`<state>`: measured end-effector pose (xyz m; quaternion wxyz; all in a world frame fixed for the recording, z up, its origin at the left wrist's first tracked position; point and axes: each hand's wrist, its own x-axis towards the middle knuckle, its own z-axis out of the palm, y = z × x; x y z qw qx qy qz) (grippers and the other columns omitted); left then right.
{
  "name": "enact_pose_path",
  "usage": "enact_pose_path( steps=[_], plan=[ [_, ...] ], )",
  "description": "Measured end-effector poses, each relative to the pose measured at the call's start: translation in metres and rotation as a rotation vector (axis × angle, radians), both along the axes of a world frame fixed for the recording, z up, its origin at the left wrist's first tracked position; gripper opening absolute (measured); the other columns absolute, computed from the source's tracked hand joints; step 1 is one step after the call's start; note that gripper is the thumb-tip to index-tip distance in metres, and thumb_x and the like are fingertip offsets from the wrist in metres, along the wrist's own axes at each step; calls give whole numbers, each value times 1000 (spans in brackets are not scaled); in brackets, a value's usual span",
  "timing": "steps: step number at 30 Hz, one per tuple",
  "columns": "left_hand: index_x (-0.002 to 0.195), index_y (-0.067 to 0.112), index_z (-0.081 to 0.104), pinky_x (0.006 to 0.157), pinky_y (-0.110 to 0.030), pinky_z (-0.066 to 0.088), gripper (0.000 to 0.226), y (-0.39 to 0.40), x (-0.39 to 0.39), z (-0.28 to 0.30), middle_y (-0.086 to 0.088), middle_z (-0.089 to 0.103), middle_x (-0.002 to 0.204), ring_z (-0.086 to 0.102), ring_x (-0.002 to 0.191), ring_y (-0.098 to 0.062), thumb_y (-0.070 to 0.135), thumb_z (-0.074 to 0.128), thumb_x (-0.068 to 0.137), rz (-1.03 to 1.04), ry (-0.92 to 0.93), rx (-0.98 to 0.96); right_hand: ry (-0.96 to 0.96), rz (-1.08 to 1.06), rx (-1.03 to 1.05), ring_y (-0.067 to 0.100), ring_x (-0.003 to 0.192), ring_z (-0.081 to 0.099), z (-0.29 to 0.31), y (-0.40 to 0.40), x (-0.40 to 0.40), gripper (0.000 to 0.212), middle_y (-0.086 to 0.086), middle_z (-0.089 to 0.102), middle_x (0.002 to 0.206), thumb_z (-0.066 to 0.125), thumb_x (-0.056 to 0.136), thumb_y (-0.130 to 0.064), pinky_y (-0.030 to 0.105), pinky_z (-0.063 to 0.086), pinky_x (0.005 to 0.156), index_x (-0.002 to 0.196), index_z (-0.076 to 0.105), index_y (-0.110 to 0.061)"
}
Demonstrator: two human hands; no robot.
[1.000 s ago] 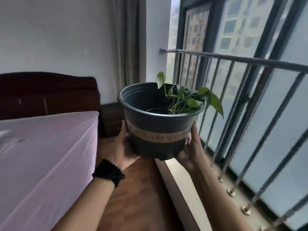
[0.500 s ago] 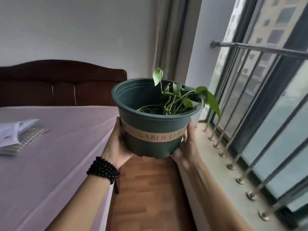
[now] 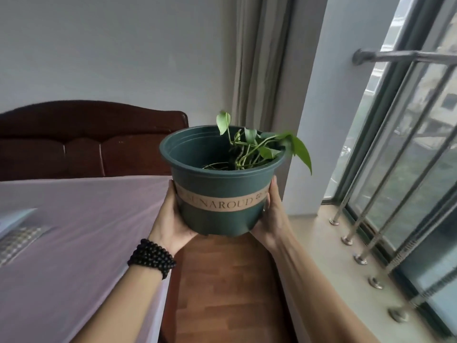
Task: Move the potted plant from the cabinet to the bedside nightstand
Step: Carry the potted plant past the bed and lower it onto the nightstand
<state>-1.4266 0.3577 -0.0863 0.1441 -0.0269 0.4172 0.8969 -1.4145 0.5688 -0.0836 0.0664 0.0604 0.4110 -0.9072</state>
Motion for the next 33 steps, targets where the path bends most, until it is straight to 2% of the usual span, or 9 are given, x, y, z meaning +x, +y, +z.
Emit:
enact_pose_path(
  steps=[4, 7, 11, 18, 23, 28, 31, 33],
  plan=[
    [131, 30, 71, 97, -66, 54, 63, 11, -104, 6, -16, 71, 136, 68, 121, -42, 72, 67, 83, 31, -23, 16, 4, 50, 38, 26, 129, 67, 9, 13, -109, 67, 3, 74, 137, 45, 91, -78, 57, 49, 112, 132, 73, -32],
    [131, 29, 71, 101, -69, 50, 61, 12, -173, 7, -17, 71, 136, 67, 122, -42, 71, 63, 87, 18, -18, 61, 3, 84, 40, 25, 128, 67, 12, 16, -182, 69, 3, 72, 139, 45, 91, -79, 54, 54, 107, 134, 71, -32],
    [137, 29, 66, 104, -73, 46, 65, 13, -277, 0, -18, 69, 138, 66, 123, -45, 70, 63, 87, 15, -63, 65, -23, 97, -4, 29, 136, 61, 7, 17, -287, 71, 7, 68, 145, 46, 92, -77, 59, 43, 117, 139, 67, -28],
    [134, 25, 67, 88, -62, 60, 65, 7, -465, -32, -19, 71, 135, 70, 118, -41, 69, 62, 87, 23, -126, 68, -17, 91, -6, 33, 139, 57, -21, 10, -470, 73, 11, 65, 148, 42, 95, -75, 61, 38, 120, 142, 64, -25],
    [138, 23, 64, 88, -60, 60, 70, 5, -587, -43, -20, 69, 137, 69, 119, -42, 70, 63, 86, -21, -167, 95, -49, 45, 24, 30, 135, 61, -28, 9, -585, 70, 7, 70, 142, 40, 96, -75, 59, 44, 116, 138, 68, -26],
    [143, 23, 59, 93, -59, 59, 74, 11, -692, -57, -20, 66, 141, 65, 125, -41, 71, 61, 86, -58, -217, 109, -110, 13, 13, 25, 121, 71, -44, 16, -689, 63, 3, 77, 131, 42, 96, -74, 53, 60, 98, 125, 77, -31],
    [146, 22, 56, 104, -59, 53, 77, 15, -748, -73, -19, 62, 147, 58, 134, -42, 71, 60, 87, -77, -224, 120, -127, 29, 18, 26, 122, 71, -64, 22, -747, 65, 4, 75, 133, 42, 95, -75, 54, 58, 101, 131, 73, -31],
    [145, 22, 59, 103, -57, 54, 74, 19, -781, -84, -18, 61, 148, 59, 134, -40, 71, 58, 89, -65, -229, 149, -160, 53, 8, 30, 126, 69, -78, 25, -785, 66, 6, 74, 136, 45, 94, -76, 57, 54, 106, 133, 72, -30]
  ],
)
